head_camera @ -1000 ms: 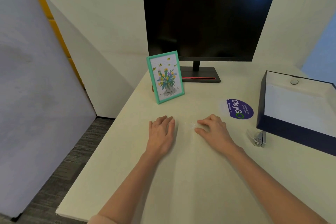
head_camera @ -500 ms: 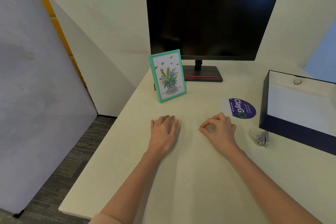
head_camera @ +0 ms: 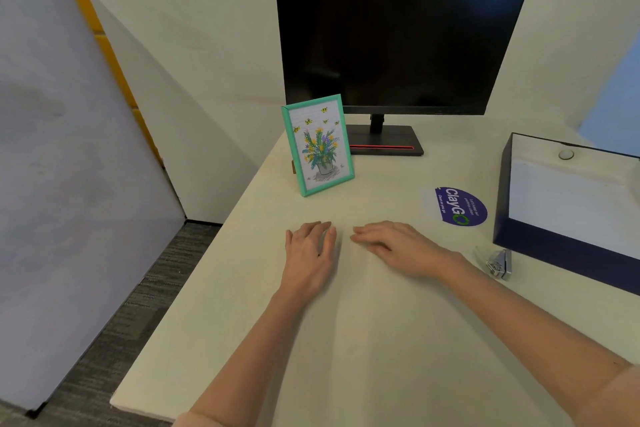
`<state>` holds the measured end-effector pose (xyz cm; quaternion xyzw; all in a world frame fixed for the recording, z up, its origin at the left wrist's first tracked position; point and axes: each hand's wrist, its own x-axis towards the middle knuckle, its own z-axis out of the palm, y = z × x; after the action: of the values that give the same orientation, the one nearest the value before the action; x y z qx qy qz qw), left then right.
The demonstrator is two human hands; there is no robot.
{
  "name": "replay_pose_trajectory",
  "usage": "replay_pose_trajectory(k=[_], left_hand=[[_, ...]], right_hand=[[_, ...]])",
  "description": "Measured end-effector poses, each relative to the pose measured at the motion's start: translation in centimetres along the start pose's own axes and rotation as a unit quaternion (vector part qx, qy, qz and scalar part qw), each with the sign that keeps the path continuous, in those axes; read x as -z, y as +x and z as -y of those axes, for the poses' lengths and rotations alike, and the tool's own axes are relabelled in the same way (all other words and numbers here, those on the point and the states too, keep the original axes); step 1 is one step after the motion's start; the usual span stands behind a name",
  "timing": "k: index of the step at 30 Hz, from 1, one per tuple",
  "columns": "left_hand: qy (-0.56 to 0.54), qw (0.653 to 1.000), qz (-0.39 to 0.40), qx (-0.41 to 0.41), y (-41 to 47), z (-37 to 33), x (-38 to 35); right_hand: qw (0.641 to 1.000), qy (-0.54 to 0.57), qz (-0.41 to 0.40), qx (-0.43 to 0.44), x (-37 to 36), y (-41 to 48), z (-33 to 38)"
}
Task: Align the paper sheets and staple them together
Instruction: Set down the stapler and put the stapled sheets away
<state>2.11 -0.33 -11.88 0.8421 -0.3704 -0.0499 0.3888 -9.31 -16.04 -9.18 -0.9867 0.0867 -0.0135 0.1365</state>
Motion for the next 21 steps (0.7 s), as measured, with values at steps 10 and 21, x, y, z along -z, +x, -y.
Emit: replay_pose_trajectory(k=[10, 21], left_hand=[[0.005, 1.0, 0.009, -0.002, 0.0, 0.0, 0.0], [0.009, 1.0, 0.007, -0.007, 0.0, 0.1, 0.0]], right_hand=[[0.994, -0.069, -0.084, 0.014, -1.2, 0.1, 0.5], [0.986, -0.122, -0.111, -0.008, -1.9, 0.0, 1.7]])
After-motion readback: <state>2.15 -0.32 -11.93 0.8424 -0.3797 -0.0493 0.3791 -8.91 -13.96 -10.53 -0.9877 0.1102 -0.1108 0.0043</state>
